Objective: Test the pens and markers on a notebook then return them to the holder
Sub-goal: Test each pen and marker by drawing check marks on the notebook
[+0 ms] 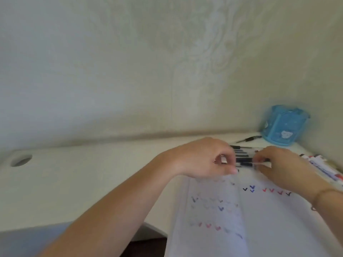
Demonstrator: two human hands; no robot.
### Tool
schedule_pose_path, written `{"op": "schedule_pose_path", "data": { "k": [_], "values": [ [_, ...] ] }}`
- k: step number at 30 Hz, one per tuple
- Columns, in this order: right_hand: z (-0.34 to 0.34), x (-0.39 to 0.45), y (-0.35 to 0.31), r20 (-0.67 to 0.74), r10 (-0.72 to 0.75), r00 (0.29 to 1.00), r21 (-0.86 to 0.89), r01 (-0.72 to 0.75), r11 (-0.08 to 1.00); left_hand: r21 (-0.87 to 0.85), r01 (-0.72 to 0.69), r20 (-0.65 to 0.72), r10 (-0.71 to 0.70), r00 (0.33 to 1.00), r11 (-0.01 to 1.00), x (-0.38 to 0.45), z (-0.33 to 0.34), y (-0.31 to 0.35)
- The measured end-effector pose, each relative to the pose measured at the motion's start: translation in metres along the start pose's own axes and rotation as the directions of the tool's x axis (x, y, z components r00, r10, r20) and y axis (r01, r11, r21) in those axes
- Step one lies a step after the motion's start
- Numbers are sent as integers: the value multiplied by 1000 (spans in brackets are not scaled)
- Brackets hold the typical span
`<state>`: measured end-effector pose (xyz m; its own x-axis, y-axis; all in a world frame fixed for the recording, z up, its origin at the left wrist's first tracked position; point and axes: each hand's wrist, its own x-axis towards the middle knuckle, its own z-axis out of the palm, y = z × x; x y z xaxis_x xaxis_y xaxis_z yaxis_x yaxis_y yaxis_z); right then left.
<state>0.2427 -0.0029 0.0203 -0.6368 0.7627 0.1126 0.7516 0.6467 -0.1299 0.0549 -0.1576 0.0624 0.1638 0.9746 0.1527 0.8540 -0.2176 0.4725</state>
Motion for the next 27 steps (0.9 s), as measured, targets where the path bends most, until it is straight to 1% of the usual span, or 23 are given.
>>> {"op": "schedule_pose_path", "data": {
  "k": [1,2,3,4,5,6,8,10,11,13,14,15,17,18,19,20,21,22,23,24,25,26,27],
  "values": [
    [2,2,3,22,-7,1000,-19,7,1000,10,-16,178,14,984,1000,10,4,10],
    [3,4,6,30,-14,999,-26,15,1000,31,-18,329,7,944,999,19,8,17],
    [4,7,9,30,-19,999,-21,20,1000,71,-14,436,-18,900,997,27,12,20],
    [6,8,11,26,-27,999,-12,27,1000,130,-11,494,-55,868,991,33,16,21],
    [6,9,13,19,-44,999,-8,44,999,191,-11,512,-91,854,981,37,18,19],
    [7,9,15,10,-64,998,-4,64,998,236,-10,497,-112,861,972,40,20,16],
    [9,7,19,-23,-102,995,5,102,995,275,-12,385,-98,918,961,47,29,7],
    [13,5,22,-50,-144,988,22,146,989,277,-24,180,-27,983,961,51,44,0],
    [16,5,22,-51,-160,986,25,161,987,258,-16,60,1,998,966,52,53,-3],
    [19,5,23,-39,-158,987,35,160,987,200,-7,-142,36,989,980,55,71,-11],
    [20,5,23,-29,-151,988,48,153,987,175,-13,-210,50,976,984,57,77,-16],
    [20,6,22,-17,-147,989,57,148,987,158,-19,-256,59,965,987,58,80,-22],
    [17,5,21,-45,-137,990,48,139,989,179,-24,-314,80,946,983,61,81,-32],
    [12,4,21,-87,-110,990,89,118,989,197,-17,-338,84,937,980,62,80,-36],
    [4,1,22,-125,-54,991,181,77,980,207,-3,-356,78,931,978,62,79,-39],
    [-4,-1,23,-172,3,985,311,51,949,209,13,-366,66,928,978,62,77,-40],
    [-13,-3,24,-229,52,972,454,60,889,193,20,-369,54,928,981,60,75,-40],
    [-23,-7,23,-277,94,956,589,92,803,162,17,-377,46,925,987,58,74,-39],
    [-31,-11,20,-306,119,945,710,143,690,122,3,-382,44,923,993,56,74,-37],
    [-38,-18,15,-302,128,945,820,189,541,91,-20,-389,54,920,996,55,74,-35],
    [-41,-25,11,-284,99,954,896,227,382,70,-55,-400,78,913,996,53,73,-32],
    [-39,-31,7,-244,60,968,939,220,264,59,-103,-405,118,906,993,51,72,-27],
    [-33,-36,3,-206,28,978,957,196,214,59,-156,-402,167,900,986,50,71,-22]
  ]
}}
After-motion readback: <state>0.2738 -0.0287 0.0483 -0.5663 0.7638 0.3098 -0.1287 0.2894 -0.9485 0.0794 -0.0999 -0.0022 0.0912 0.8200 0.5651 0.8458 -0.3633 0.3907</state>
